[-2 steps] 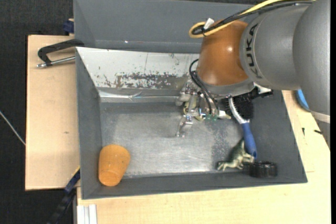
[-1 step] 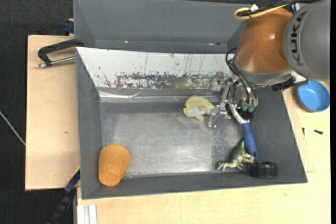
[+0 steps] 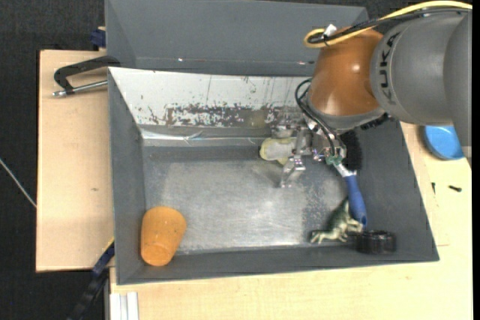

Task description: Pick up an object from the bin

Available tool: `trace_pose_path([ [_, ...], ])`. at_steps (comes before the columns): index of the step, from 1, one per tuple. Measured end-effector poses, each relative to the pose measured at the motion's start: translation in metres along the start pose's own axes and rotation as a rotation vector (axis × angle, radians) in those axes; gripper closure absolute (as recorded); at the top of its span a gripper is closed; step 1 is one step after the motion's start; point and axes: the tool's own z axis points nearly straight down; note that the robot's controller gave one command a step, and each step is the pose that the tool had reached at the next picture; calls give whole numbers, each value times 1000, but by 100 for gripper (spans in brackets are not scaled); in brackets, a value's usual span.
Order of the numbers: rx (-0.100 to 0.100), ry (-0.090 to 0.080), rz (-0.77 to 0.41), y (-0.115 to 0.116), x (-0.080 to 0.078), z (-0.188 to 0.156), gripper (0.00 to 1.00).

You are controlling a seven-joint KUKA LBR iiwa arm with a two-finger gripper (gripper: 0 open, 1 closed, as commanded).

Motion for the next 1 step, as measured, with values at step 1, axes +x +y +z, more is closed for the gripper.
trace_pose_path([
  [1,2,-25,3,-1,-6,-7,100],
])
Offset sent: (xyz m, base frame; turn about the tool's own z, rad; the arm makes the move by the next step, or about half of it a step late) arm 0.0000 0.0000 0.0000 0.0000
